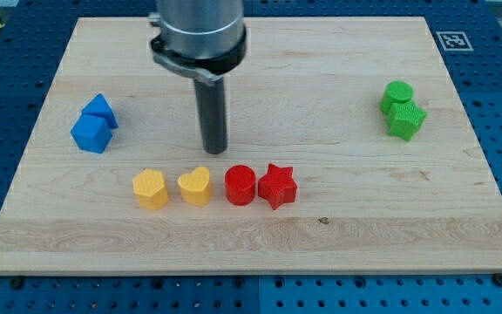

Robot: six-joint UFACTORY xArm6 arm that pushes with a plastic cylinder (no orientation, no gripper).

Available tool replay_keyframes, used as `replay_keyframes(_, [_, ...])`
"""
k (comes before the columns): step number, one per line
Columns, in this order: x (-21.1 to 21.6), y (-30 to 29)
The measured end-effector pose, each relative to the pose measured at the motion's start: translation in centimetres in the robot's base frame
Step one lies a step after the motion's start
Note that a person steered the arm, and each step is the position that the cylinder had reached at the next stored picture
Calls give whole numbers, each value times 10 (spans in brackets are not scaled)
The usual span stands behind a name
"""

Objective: Separate the blue cube from the blue triangle

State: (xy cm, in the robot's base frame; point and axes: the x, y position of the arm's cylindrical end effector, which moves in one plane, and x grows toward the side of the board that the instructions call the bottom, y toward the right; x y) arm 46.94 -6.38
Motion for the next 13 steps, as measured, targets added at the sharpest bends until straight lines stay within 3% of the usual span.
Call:
replay_keyframes(2, [16,-73])
replay_keyframes(5, [7,-194])
replay_keyframes(7, [-29,-176])
replay_keyframes(10, [8,-160])
replay_keyframes(12, [-32,-148])
replay_keyframes(13, [-29,-130])
